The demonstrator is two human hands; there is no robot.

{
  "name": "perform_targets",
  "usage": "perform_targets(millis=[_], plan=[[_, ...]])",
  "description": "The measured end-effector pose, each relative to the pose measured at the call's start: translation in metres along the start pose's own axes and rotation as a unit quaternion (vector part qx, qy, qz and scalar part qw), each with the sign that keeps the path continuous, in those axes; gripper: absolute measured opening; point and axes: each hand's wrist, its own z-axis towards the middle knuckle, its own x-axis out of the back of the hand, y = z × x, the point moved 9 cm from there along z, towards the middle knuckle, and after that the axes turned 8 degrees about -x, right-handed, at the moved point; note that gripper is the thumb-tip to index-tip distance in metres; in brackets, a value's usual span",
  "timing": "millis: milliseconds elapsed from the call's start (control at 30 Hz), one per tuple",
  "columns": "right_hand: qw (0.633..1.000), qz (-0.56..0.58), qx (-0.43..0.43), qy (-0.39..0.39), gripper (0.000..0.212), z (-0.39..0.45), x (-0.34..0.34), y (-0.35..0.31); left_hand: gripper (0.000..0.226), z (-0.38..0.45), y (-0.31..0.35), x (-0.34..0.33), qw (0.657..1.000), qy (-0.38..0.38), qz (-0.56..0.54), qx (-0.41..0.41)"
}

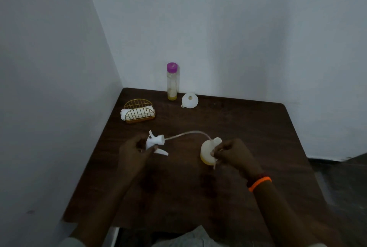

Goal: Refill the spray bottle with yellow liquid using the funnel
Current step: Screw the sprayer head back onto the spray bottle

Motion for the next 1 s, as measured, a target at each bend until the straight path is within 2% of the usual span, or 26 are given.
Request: perform_targets(millis=[167,367,433,567,700,900,1000], plan=[[0.995,-0.023,0.080,0.058,0.007,0.015,0.037,-0.041,0.040,0.004,0.060,0.027,0.991,0.046,-0.004,-0.126],[0.982,-0.048,0.147,0.111,0.013,0.029,0.050,-0.056,0.021,-0.001,0.099,0.034,0.972,0.023,0.016,-0.232],[0.979,-0.051,0.155,0.121,0.012,0.031,0.049,-0.053,0.021,0.000,0.099,0.031,0.970,0.008,0.030,-0.239],[0.982,-0.048,0.146,0.111,0.010,0.038,0.046,-0.043,0.030,-0.002,0.088,0.020,0.980,-0.038,0.060,-0.185],[0.985,-0.058,0.135,0.095,0.012,0.042,0.041,-0.029,0.026,-0.014,0.110,0.022,0.958,-0.084,0.035,-0.271],[0.988,-0.050,0.129,0.073,0.013,0.046,0.038,-0.015,0.037,-0.023,0.128,0.011,0.936,-0.142,0.046,-0.319],[0.988,-0.081,0.126,0.032,0.026,0.049,0.033,-0.011,0.034,-0.023,0.134,0.007,0.928,-0.166,0.045,-0.330]])
